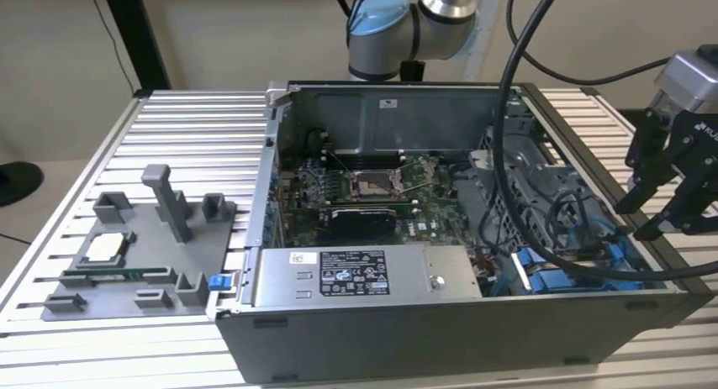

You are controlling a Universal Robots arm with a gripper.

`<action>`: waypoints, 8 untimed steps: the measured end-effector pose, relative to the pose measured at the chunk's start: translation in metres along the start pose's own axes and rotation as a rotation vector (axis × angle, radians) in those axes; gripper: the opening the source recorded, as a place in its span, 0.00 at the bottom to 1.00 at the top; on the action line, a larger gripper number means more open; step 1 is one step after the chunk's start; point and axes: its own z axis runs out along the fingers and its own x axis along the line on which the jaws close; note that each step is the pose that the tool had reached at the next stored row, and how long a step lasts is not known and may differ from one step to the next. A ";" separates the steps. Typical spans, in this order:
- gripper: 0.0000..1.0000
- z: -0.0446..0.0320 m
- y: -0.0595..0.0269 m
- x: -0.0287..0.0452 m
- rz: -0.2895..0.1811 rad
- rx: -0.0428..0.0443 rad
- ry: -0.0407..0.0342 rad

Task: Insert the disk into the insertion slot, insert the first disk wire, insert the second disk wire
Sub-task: 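Insert the second disk wire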

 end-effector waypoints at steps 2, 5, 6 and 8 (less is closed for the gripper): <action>1.00 0.0002 0.0000 0.0000 0.000 0.0000 0.0000; 1.00 0.0007 0.0001 0.0001 0.000 0.0000 -0.0001; 1.00 0.0010 0.0002 0.0000 0.000 0.0001 -0.0002; 1.00 0.0013 0.0004 0.0001 0.000 0.0003 0.0000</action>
